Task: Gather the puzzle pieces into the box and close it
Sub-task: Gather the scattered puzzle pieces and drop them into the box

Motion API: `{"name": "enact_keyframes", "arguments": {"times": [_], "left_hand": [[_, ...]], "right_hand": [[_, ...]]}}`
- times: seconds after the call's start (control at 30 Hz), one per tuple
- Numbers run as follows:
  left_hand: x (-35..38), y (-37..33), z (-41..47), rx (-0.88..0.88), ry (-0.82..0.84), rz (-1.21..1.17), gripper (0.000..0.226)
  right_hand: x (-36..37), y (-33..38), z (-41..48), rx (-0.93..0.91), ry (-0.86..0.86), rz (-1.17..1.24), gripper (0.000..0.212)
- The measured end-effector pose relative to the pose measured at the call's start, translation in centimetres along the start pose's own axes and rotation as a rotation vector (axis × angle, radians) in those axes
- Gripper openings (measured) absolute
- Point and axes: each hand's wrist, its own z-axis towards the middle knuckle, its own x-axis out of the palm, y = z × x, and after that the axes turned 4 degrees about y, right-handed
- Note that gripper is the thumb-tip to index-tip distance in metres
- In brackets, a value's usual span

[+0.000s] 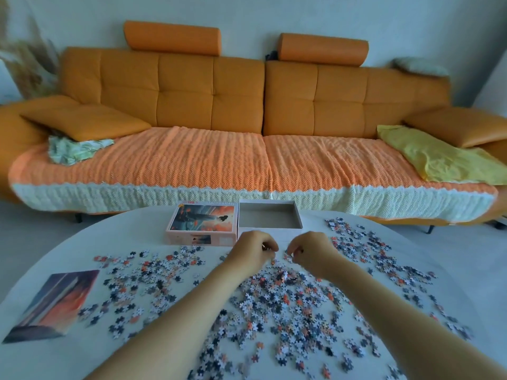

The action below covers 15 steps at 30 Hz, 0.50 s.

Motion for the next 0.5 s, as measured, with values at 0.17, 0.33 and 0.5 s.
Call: {"name": "enact_keyframes", "arguments": {"times": [0.17, 0.33, 0.5], "left_hand": [[-1.9, -1.0, 4.9, -0.041, -0.079, -0.070, 0.007], [-2.1, -0.4, 9.9, -0.116, -0.117, -0.016, 0.011], [-1.0, 1.5, 11.9, -0.093, 0.010, 0.140, 0.026]], "right_hand": [[-3.7, 0.9, 4.1, -0.035, -0.159, 0.093, 0.026], [-4.5, 0.1, 8.8, -0.081, -0.213, -0.010, 0.036], [-2.5, -1.8, 10.9, -0.148, -0.082, -0.038, 0.032]]}}
